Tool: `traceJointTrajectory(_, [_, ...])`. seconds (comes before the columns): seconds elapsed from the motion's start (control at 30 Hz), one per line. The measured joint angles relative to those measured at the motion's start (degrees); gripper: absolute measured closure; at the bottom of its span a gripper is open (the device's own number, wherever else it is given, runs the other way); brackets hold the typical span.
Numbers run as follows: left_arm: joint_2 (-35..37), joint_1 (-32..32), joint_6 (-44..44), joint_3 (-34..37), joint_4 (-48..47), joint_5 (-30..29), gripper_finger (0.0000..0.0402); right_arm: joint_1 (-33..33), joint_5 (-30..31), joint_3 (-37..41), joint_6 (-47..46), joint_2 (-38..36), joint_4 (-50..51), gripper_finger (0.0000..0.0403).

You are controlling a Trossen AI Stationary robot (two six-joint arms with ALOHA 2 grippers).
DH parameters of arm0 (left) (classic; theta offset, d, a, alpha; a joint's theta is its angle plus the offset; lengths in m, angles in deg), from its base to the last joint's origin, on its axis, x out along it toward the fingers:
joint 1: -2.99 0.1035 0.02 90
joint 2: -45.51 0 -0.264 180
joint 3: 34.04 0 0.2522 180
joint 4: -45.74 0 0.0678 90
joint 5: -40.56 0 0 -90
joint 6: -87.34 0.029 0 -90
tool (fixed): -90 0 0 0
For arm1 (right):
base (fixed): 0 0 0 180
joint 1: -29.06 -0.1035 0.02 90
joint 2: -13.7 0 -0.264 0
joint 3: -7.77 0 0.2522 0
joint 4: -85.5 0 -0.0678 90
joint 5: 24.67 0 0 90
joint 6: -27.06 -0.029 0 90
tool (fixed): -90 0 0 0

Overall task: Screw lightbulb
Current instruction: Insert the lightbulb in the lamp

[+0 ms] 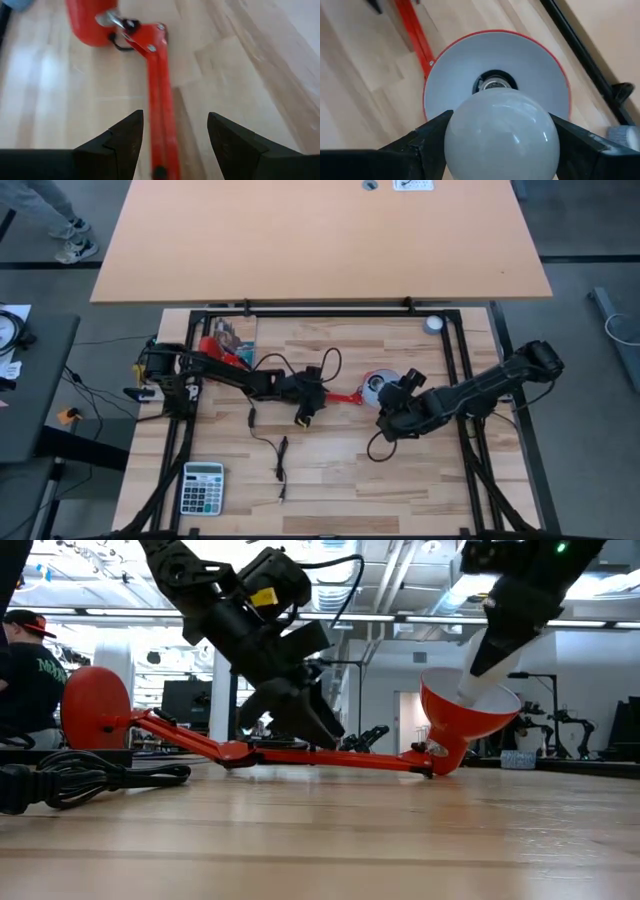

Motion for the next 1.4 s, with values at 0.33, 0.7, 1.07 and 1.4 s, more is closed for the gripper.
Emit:
traceJointTrajectory(0.33, [-2.95,0.22,0.12,-0.61,-0.49,-0.23,0.0188,2.73,-0.07,2.39,0.25,0.09,-4.61,0.0116])
traceJointTrajectory(0.7, [-5.05,0.46,2.95,-2.16,-1.19,-2.07,0.0218,3.61,-0.18,4.07,-0.28,0.24,-8.27,0.0116])
traceJointTrajectory(1.07, [-5.14,0.59,4.6,-2.45,-2.36,-2.32,0.0292,3.89,-1.88,4.95,-3.49,0.24,-11.4,0.0116])
traceJointTrajectory(1.4, [-5.14,0.57,3.46,-3.06,-2.79,-2.27,0.0312,3.89,-2.03,4.97,-5.87,0.24,-10.98,0.0116])
